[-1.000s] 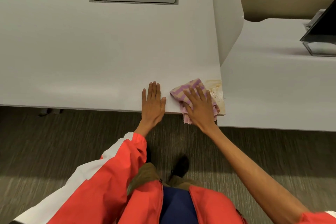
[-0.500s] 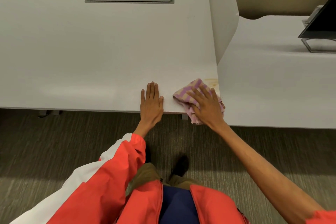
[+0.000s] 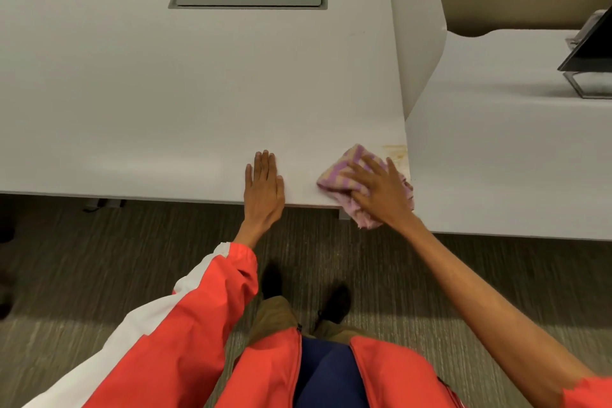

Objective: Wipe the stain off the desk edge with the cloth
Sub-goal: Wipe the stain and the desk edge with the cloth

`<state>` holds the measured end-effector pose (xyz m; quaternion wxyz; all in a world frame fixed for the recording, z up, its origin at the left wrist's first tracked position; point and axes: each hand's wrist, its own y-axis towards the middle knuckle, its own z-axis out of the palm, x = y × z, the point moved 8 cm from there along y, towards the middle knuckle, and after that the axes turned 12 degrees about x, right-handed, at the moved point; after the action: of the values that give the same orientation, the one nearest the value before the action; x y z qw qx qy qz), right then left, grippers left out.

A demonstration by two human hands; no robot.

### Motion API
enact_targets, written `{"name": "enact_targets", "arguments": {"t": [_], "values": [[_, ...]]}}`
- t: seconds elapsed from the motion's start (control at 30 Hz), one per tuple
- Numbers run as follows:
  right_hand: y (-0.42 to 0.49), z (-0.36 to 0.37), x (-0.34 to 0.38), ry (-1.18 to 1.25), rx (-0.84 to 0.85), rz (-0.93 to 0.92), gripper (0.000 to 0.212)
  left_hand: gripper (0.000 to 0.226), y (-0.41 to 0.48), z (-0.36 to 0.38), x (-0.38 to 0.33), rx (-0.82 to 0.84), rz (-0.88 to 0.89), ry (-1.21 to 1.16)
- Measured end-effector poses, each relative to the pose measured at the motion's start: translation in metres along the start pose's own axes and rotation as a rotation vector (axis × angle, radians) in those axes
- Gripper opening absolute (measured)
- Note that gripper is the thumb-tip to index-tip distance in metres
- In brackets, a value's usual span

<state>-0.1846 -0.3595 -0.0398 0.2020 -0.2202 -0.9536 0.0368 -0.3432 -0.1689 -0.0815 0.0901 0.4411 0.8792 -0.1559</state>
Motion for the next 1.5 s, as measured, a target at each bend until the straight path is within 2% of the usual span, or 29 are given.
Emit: {"name": "enact_targets", "arguments": {"t": [0.07,0.13,0.23,0.33,0.4,0.5,0.6,0.77,0.9,1.03,1.17,1.27,1.5], "values": [[0.02,-0.007,-0.002,0.011,-0.031,0.12,0.054,0.056,-0.001,0.0,-0.002,0.0,-0.009,-0.003],[0.03,0.0,0.015,0.02,-0.021,0.142,0.06,0.056,-0.001,0.0,-0.003,-0.001,-0.01,0.0],[0.012,0.017,0.035,0.076,0.043,-0.006,0.056,0.056,-0.001,0.003,-0.004,0.004,-0.006,0.005],[-0.018,0.014,0.022,0.034,0.03,-0.124,0.049,0.056,0.0,0.004,-0.005,0.005,-0.006,0.0],[-0.021,0.001,-0.003,0.002,-0.003,-0.072,0.05,0.057,0.001,0.005,-0.01,0.018,0.011,0.0],[0.006,-0.019,-0.037,-0.019,-0.069,0.121,0.045,0.059,0.004,0.008,-0.029,0.039,0.052,-0.01],[0.022,-0.015,-0.036,0.023,-0.082,0.206,0.042,0.06,0.009,0.013,-0.052,0.053,0.07,-0.02],[-0.027,0.0,-0.026,0.037,0.004,-0.011,0.05,0.057,0.015,0.017,-0.062,0.03,0.058,-0.024],[-0.015,-0.02,-0.073,-0.006,-0.017,0.097,0.055,0.058,0.014,0.017,-0.067,0.036,0.082,-0.01],[0.018,-0.029,-0.072,0.027,-0.05,0.191,0.047,0.057,0.018,0.019,-0.082,0.057,0.089,-0.026],[-0.017,-0.014,-0.046,0.122,-0.016,0.056,0.049,0.058,0.022,0.021,-0.087,0.055,0.08,-0.007],[-0.049,-0.011,-0.053,0.154,0.015,-0.021,0.051,0.058,0.021,0.022,-0.087,0.061,0.089,0.005],[0.009,-0.042,-0.101,0.122,0.007,0.157,0.047,0.059,0.025,0.021,-0.099,0.088,0.084,-0.008]]}}
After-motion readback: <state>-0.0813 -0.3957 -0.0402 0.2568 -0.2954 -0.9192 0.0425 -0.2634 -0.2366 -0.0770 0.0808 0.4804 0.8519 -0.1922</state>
